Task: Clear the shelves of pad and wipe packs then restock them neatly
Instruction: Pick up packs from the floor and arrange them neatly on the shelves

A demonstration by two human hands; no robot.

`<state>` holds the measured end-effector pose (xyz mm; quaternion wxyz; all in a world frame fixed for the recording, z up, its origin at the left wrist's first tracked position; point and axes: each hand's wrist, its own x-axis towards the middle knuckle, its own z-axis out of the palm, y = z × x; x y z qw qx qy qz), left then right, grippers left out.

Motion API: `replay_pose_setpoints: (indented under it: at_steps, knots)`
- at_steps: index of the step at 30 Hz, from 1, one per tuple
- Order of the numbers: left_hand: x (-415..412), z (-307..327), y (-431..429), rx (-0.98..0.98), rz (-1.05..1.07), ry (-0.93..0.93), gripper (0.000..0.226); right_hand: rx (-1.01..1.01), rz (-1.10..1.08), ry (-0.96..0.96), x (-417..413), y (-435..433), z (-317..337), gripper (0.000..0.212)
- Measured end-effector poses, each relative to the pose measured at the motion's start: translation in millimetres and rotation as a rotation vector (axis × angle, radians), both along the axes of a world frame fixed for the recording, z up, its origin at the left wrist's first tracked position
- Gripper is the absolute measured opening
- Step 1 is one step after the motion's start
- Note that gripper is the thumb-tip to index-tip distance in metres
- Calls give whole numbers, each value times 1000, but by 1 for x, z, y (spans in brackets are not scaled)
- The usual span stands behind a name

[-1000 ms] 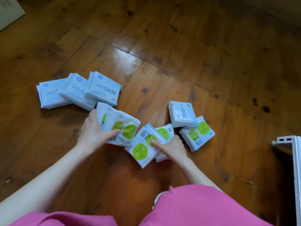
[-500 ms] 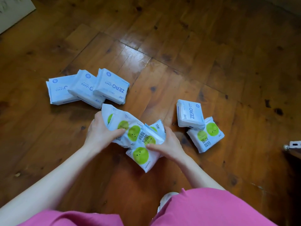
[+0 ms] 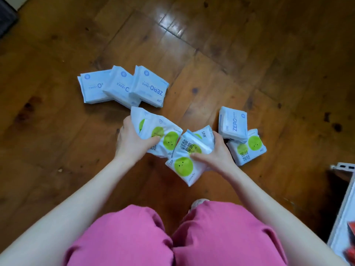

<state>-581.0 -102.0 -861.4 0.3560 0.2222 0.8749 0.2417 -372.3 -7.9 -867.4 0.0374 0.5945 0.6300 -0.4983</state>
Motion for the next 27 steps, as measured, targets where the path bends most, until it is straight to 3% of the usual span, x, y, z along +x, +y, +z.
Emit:
replay_pose_setpoints:
  at_steps: [14,24,27]
  knots:
    - [39,315,0,-53,-8,-54,88,-14,-223,25,60,-20,323,94]
    - [76,520,40,218,-123,-184,85,216,-589,151,150,3,555,106]
    - [101,576,59,337,-197,-207,57,317,-709,200,170,-8,619,99]
